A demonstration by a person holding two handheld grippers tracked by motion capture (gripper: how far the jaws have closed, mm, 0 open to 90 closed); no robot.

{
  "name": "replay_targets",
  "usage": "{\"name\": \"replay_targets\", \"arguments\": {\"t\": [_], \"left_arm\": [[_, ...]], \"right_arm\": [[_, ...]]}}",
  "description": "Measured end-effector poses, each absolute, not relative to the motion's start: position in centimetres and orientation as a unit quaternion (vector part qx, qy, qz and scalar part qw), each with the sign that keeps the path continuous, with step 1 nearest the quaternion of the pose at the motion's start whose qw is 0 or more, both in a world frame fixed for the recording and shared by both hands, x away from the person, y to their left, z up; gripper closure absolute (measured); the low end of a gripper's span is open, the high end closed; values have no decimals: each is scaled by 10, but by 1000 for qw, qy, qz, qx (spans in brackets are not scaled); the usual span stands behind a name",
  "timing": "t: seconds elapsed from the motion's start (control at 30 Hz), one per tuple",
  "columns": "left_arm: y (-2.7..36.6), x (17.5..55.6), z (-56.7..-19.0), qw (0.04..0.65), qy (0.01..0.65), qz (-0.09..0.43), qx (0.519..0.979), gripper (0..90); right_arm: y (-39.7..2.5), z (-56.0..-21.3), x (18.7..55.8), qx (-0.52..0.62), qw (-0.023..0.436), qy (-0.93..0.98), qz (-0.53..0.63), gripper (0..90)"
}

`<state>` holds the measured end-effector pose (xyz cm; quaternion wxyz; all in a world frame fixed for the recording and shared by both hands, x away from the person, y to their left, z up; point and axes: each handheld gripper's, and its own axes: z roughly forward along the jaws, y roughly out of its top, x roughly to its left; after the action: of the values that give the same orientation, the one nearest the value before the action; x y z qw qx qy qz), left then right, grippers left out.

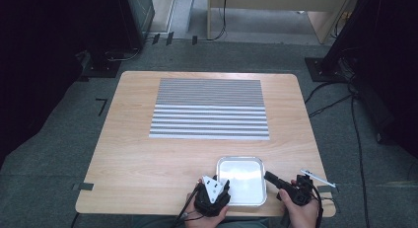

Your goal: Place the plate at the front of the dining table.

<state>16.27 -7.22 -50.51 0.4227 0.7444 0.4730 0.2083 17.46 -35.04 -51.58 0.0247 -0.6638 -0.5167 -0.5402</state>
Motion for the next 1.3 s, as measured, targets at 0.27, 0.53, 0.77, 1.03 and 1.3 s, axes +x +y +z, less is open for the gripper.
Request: {"name": "replay_targets", "arguments": {"t": [0.27, 0.53, 0.77, 1.03, 1.3], "left_arm": [[-76, 161, -505, 427, 457, 209, 752, 557], [-85, 159, -508, 416, 438, 210, 768, 549], [-85, 161, -512, 415, 437, 192, 774, 565], [-73, 158, -505, 432, 444, 233, 749, 542], [-74, 154, -506, 424, 440, 250, 751, 535]], "right_arm": [[-353, -511, 171, -652, 26, -505, -565, 891], [-351, -513, 172, -654, 24, -511, -557, 892], [-349, -513, 173, -653, 17, -514, -555, 884], [-350, -517, 175, -668, 11, -521, -531, 877], [-347, -519, 175, -667, 19, -527, -526, 875]]}}
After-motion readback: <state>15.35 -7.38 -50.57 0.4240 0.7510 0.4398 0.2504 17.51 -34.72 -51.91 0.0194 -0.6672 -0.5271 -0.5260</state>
